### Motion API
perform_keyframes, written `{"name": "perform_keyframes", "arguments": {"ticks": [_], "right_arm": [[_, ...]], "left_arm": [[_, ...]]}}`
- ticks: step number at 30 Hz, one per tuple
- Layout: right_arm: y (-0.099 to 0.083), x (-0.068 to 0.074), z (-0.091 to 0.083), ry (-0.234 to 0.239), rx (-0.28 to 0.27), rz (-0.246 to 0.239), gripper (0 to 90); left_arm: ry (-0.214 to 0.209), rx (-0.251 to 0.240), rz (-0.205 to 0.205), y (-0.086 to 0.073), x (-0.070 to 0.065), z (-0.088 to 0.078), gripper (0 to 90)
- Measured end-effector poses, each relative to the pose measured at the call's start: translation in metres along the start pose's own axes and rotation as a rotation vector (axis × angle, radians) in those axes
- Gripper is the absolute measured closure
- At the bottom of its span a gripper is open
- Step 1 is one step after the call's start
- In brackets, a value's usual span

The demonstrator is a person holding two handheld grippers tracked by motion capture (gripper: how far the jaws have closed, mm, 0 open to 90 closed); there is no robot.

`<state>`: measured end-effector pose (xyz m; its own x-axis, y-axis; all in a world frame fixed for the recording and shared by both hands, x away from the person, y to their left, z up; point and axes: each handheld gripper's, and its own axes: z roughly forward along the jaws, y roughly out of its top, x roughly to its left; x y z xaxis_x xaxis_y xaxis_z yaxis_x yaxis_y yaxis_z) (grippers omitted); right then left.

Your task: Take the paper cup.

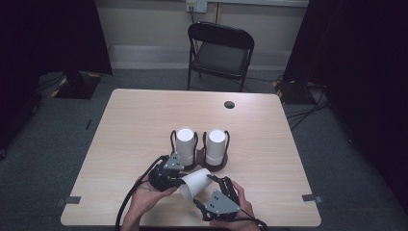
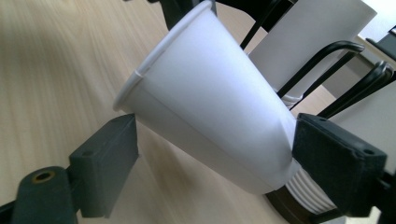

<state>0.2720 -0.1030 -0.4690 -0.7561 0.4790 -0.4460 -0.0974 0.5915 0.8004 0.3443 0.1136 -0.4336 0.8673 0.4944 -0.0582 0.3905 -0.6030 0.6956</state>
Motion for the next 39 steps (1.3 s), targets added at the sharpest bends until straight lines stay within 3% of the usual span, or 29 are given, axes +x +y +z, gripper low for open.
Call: {"name": "perform_keyframes", "arguments": {"ticks": [2,11,15,20,31,39], "right_arm": [[0.002,0.001,0.002,-0.006,0.009,-0.024,12.8],[0.008,0.002,0.013,0.004,0.029,-0.095,11.1],[0.009,0.003,0.018,0.005,0.033,-0.107,11.2],[0.01,0.006,0.025,0.015,0.022,-0.104,13.5],[0.015,0.01,0.033,0.031,-0.011,-0.112,18.2],[0.021,0.012,0.032,-0.013,-0.051,-0.118,20.8]], "left_arm": [[0.005,0.026,0.013,0.002,0.001,-0.001,84.0],[0.018,0.022,0.002,0.004,0.003,0.0,84.7],[-0.015,0.017,-0.006,0.005,0.003,0.001,85.3],[-0.022,-0.013,0.004,0.005,-0.001,0.004,85.9],[-0.052,-0.036,-0.021,0.007,-0.003,0.009,86.1],[-0.074,-0.036,-0.035,0.007,-0.002,0.008,85.9]]}}
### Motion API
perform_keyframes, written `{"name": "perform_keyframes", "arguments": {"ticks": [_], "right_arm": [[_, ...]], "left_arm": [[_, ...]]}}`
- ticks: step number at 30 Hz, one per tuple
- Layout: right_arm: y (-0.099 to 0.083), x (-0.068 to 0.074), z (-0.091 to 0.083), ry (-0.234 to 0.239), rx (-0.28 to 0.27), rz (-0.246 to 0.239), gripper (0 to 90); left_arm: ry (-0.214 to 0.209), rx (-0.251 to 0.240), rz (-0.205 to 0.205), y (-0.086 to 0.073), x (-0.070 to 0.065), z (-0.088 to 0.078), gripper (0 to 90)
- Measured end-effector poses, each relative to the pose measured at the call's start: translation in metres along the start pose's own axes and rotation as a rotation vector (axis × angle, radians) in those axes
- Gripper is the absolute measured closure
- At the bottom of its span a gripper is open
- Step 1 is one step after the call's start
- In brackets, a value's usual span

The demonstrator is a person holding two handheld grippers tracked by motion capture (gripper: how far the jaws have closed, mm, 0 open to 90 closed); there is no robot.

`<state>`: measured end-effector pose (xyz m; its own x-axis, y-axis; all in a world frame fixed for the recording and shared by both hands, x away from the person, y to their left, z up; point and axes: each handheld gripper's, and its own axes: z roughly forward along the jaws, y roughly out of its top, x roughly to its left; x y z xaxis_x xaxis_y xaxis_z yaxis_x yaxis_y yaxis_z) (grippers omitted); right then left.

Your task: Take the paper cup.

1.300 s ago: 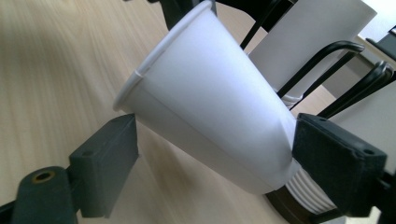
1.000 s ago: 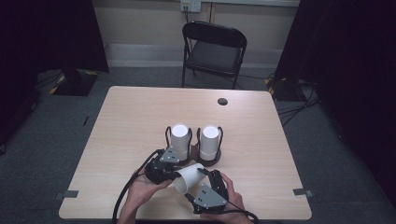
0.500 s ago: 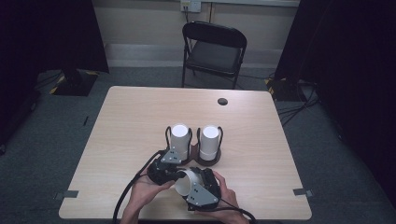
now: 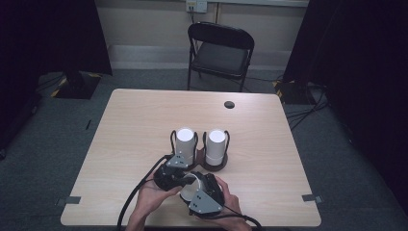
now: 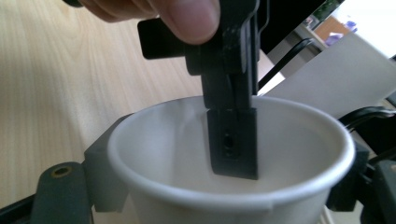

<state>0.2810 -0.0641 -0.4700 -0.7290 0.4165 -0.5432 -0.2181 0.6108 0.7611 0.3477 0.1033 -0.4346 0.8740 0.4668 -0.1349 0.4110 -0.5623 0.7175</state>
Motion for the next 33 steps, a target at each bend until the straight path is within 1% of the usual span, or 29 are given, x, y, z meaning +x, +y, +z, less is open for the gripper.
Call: {"name": "perform_keyframes", "arguments": {"ticks": [5,7,10,12,14,17,18,19,21,23,26,27,28,29,30,31,33], "right_arm": [[0.001,0.001,-0.003,-0.015,-0.004,0.0,20.9],[0.001,0.001,-0.003,-0.022,-0.004,-0.004,21.1],[0.001,-0.001,-0.004,-0.017,-0.013,0.014,22.0],[0.0,-0.001,-0.004,-0.016,-0.016,0.029,22.6],[0.0,-0.002,-0.005,-0.013,-0.019,0.036,22.9],[-0.002,-0.001,-0.005,-0.012,-0.009,0.053,23.3],[-0.002,-0.001,-0.005,-0.012,-0.012,0.062,23.4],[-0.002,-0.002,-0.005,-0.012,-0.012,0.072,23.5],[-0.002,-0.002,-0.005,-0.01,-0.01,0.074,23.6],[-0.003,-0.004,-0.005,-0.011,-0.018,0.093,23.8],[-0.003,-0.005,-0.006,-0.01,-0.02,0.1,23.8],[-0.003,-0.006,-0.006,-0.01,-0.022,0.105,23.8],[-0.003,-0.006,-0.006,-0.014,-0.023,0.12,23.8],[-0.003,-0.006,-0.006,-0.014,-0.023,0.12,23.8],[-0.003,-0.007,-0.006,-0.016,-0.025,0.134,23.9],[-0.003,-0.008,-0.006,-0.01,-0.029,0.164,24.1],[-0.003,-0.009,-0.006,-0.005,-0.026,0.171,24.2]], "left_arm": [[-0.006,0.004,-0.007,0.0,0.0,0.002,85.8],[-0.008,-0.006,-0.017,-0.001,0.001,0.002,85.7],[-0.008,-0.012,-0.017,-0.002,0.001,0.002,86.0],[-0.013,-0.028,-0.019,-0.004,0.002,0.002,86.7],[-0.011,-0.025,-0.016,-0.004,0.002,0.002,86.7],[-0.007,-0.032,-0.017,-0.005,0.001,0.003,86.4],[-0.007,-0.048,-0.023,-0.007,0.001,0.004,86.3],[-0.006,-0.049,-0.026,-0.007,0.002,0.003,86.1],[-0.006,-0.052,-0.027,-0.007,0.002,0.003,85.9],[-0.004,-0.06,-0.03,-0.007,0.002,0.002,84.9],[-0.001,-0.076,-0.031,-0.008,0.002,0.001,84.0],[0.002,-0.093,-0.038,-0.009,0.003,0.001,83.4],[0.005,-0.097,-0.035,-0.009,0.003,0.0,81.6],[0.009,-0.108,-0.033,-0.01,0.003,0.0,81.6],[0.013,-0.127,-0.038,-0.012,0.002,0.0,81.4],[0.012,-0.135,-0.039,-0.013,0.002,0.001,79.7],[0.018,-0.144,-0.04,-0.016,0.002,0.002,79.7]]}}
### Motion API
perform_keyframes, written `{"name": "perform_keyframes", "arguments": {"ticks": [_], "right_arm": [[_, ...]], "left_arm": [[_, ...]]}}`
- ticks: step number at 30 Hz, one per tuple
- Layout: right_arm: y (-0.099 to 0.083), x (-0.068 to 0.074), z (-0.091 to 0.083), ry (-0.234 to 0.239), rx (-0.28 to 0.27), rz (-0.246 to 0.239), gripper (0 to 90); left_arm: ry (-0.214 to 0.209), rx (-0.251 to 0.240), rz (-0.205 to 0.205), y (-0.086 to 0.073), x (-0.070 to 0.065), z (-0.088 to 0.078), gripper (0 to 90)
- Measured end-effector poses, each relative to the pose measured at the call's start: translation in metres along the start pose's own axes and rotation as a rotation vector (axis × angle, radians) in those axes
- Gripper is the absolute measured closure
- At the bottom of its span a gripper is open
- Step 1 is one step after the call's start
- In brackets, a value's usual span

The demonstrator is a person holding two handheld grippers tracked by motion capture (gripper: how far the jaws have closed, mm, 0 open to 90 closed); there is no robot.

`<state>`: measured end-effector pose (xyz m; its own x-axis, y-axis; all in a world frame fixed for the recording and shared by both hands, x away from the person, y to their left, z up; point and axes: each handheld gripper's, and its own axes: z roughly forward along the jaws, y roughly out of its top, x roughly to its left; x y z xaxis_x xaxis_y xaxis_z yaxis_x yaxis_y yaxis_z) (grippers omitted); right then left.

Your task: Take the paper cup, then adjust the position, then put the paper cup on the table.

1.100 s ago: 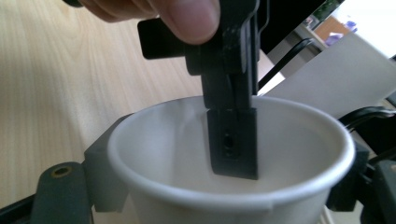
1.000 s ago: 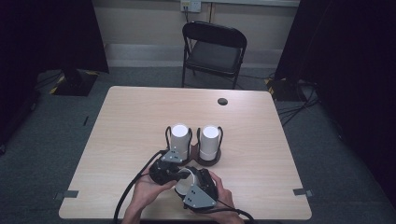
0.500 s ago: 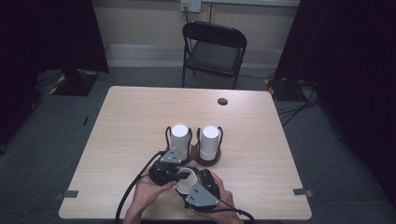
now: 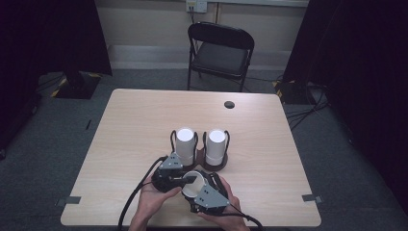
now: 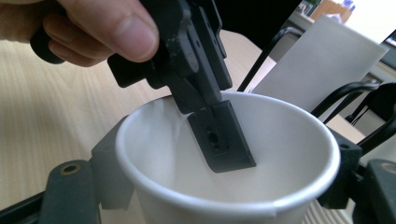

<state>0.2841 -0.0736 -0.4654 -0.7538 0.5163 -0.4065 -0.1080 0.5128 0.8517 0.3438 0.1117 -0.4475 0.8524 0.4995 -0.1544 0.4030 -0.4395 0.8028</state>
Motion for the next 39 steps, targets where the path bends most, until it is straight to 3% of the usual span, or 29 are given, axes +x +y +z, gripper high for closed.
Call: {"name": "perform_keyframes", "arguments": {"ticks": [5,13,14,17,18,23,28,30,39], "right_arm": [[0.0,-0.003,0.001,0.005,0.006,0.018,24.5],[-0.002,-0.007,-0.001,0.013,0.01,0.055,24.6],[-0.003,-0.008,-0.002,0.008,0.01,0.067,24.6],[-0.005,-0.009,-0.002,0.008,0.008,0.081,24.6],[-0.006,-0.01,-0.002,0.002,0.014,0.096,24.6],[-0.008,-0.013,-0.002,-0.005,0.02,0.113,24.6],[-0.013,-0.018,-0.004,-0.009,0.027,0.159,24.4],[-0.019,-0.024,-0.007,-0.014,0.024,0.211,24.4],[-0.035,-0.043,-0.023,-0.052,-0.01,0.333,24.4]], "left_arm": [[0.013,-0.015,-0.003,0.0,0.001,-0.001,76.0],[0.031,-0.095,-0.029,-0.002,0.002,-0.008,67.4],[0.047,-0.103,-0.042,-0.003,0.003,-0.009,60.7],[0.052,-0.136,-0.073,-0.006,0.005,-0.01,55.1],[0.061,-0.142,-0.078,-0.007,0.007,-0.01,48.1],[0.094,-0.202,-0.1,-0.012,0.01,-0.014,39.2],[0.134,-0.257,-0.105,-0.017,0.009,-0.02,30.9],[0.167,-0.268,-0.096,-0.019,0.009,-0.021,25.1],[0.196,-0.319,-0.105,-0.036,0.01,-0.025,19.6]]}}
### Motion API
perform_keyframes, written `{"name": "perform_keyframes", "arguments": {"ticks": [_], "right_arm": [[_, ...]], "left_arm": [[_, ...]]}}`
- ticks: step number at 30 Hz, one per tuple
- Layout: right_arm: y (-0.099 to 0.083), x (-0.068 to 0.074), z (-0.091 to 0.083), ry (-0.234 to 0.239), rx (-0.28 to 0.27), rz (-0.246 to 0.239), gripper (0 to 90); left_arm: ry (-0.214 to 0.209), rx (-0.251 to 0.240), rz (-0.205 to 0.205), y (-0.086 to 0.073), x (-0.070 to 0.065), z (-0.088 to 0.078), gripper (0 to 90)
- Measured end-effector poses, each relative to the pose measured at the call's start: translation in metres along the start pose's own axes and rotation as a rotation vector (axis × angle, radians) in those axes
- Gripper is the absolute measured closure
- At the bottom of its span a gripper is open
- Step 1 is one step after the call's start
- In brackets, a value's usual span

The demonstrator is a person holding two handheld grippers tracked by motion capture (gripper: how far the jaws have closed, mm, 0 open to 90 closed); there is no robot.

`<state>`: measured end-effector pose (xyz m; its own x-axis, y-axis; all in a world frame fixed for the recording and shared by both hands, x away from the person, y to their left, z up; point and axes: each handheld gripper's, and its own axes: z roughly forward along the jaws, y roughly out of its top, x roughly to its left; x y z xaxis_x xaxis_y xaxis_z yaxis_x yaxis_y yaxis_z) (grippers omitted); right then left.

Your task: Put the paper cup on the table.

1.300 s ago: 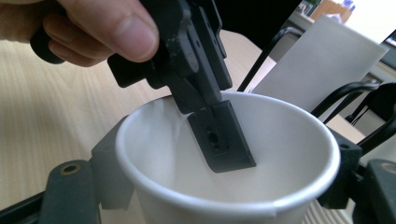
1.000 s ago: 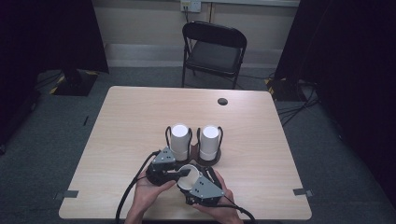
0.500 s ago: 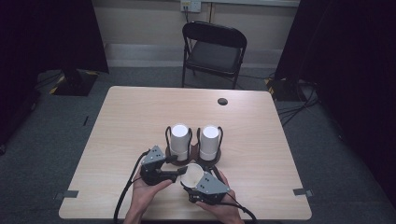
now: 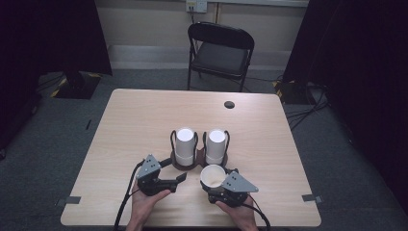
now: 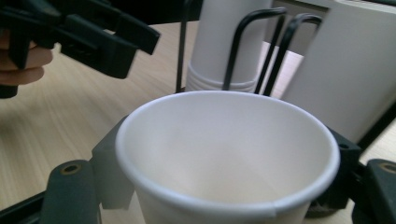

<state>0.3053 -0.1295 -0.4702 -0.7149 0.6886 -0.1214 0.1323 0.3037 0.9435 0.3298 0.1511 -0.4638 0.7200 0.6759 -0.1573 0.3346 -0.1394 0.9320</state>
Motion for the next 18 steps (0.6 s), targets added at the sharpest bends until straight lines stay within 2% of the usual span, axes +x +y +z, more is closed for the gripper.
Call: {"name": "perform_keyframes", "arguments": {"ticks": [2,6,7,9,12,15,18], "right_arm": [[-0.001,-0.004,-0.003,-0.008,-0.008,0.017,24.4],[-0.001,-0.009,-0.007,-0.026,-0.017,0.038,24.4],[-0.001,-0.014,-0.009,-0.04,-0.023,0.051,24.4],[-0.001,-0.015,-0.01,-0.048,-0.02,0.055,24.4],[-0.001,-0.022,-0.015,-0.07,-0.03,0.081,24.4],[0.0,-0.028,-0.018,-0.088,-0.033,0.095,24.4],[-0.001,-0.035,-0.02,-0.109,-0.034,0.107,24.4]], "left_arm": [[0.001,-0.009,0.001,-0.002,0.001,-0.002,18.9],[0.027,-0.016,0.03,-0.007,0.0,-0.005,18.8],[0.039,-0.03,0.031,-0.008,-0.001,-0.007,18.8],[0.043,-0.076,0.032,-0.01,-0.001,-0.01,18.8],[0.06,-0.102,0.039,-0.012,-0.001,-0.015,18.3],[0.063,-0.109,0.037,-0.015,0.002,-0.018,17.5],[0.092,-0.093,0.036,-0.019,0.007,-0.02,18.9]]}}
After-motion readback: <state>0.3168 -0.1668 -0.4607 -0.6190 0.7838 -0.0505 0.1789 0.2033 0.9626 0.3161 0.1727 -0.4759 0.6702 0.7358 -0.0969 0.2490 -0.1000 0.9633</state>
